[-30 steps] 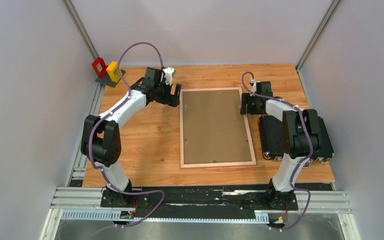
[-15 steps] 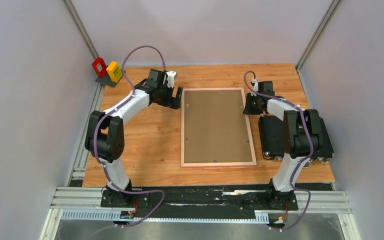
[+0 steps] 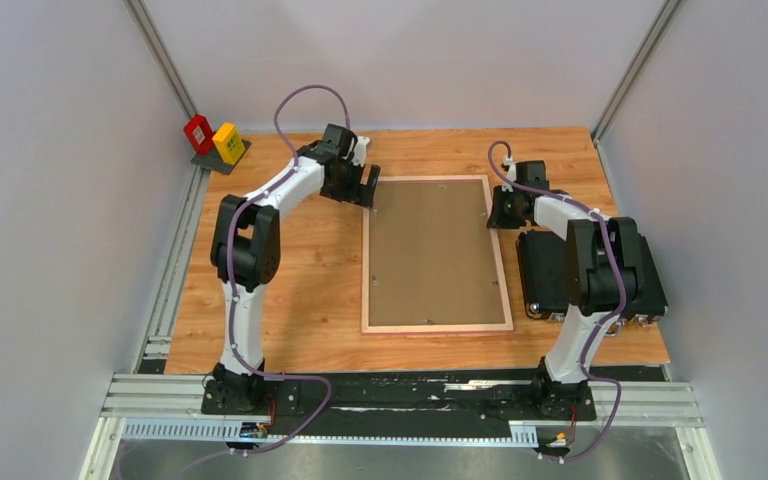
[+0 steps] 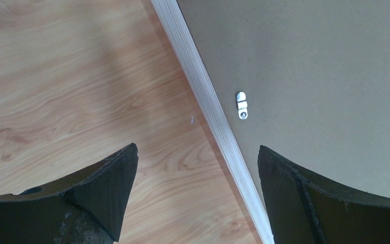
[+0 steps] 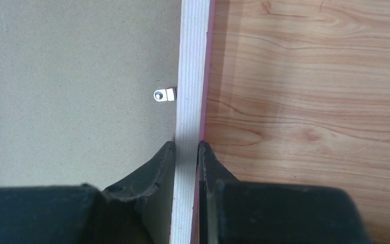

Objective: Put the photo into the frame

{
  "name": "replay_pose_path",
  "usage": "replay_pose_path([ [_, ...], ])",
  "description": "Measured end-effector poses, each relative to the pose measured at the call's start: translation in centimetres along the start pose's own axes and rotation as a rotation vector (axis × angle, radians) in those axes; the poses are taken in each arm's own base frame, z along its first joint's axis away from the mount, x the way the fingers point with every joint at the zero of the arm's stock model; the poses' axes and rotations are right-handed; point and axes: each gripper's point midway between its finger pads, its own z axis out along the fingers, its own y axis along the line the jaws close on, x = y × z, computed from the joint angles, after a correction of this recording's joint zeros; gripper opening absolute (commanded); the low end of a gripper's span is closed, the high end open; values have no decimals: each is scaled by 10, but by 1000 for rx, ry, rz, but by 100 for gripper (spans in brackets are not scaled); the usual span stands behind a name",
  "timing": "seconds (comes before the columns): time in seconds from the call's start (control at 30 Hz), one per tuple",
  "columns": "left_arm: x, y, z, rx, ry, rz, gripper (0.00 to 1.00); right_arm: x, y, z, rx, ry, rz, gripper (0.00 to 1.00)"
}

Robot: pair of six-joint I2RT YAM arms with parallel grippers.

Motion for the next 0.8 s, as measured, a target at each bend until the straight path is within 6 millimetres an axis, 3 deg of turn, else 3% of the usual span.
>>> replay_pose_path([
  [0.27,17,-3,33,-26,104,-20,86,0,0,0,-1,2,1,0],
  [0.8,11,-13,52,-41,120,-63,66,0,0,0,-21,5,9,0],
])
